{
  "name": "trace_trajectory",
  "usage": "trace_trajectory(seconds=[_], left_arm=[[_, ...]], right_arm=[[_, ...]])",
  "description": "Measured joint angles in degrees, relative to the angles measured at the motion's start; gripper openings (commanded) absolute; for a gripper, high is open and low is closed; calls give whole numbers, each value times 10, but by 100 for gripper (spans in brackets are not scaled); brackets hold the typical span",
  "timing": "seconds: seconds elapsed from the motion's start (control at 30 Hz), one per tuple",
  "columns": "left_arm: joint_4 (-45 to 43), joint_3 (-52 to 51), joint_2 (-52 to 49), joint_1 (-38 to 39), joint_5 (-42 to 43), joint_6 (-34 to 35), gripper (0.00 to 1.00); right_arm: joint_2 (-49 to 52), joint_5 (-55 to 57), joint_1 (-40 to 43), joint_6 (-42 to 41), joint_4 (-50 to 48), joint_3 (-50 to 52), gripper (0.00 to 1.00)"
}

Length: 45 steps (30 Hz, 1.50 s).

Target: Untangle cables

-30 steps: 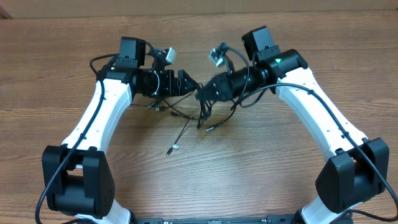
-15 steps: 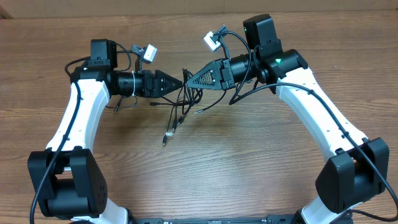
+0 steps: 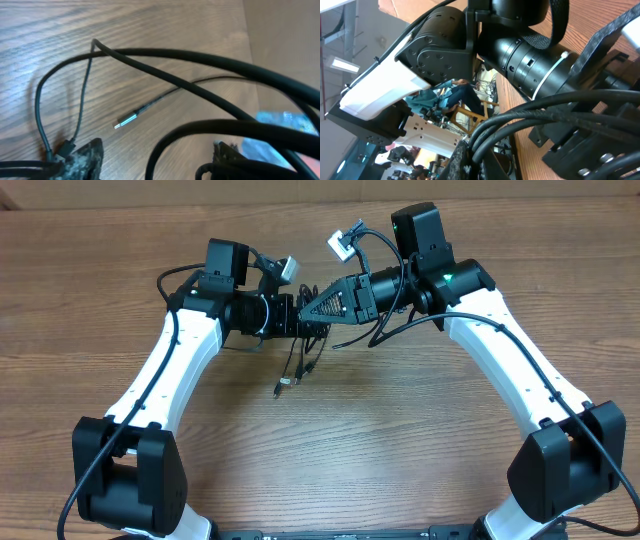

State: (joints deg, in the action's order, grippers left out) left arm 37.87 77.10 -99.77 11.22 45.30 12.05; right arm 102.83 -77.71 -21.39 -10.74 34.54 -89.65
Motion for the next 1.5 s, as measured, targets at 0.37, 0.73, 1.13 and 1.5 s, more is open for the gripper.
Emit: trace_trajectory(seconds=[0.37,0.73,1.13,1.5], left_arm=[[-16,0,-6,8,-162,181,4],[89,0,16,-56,-186,87,4],[173,0,26,-8,-343,356,5],[184,0,26,5,-356,450,6]], right_arm=[[3,188,6,-14,121,-1,4],[1,566,11,-89,240,-5,62],[0,460,-82,-184,157,-61,45],[36,462,-96,-186,141,-54,35]])
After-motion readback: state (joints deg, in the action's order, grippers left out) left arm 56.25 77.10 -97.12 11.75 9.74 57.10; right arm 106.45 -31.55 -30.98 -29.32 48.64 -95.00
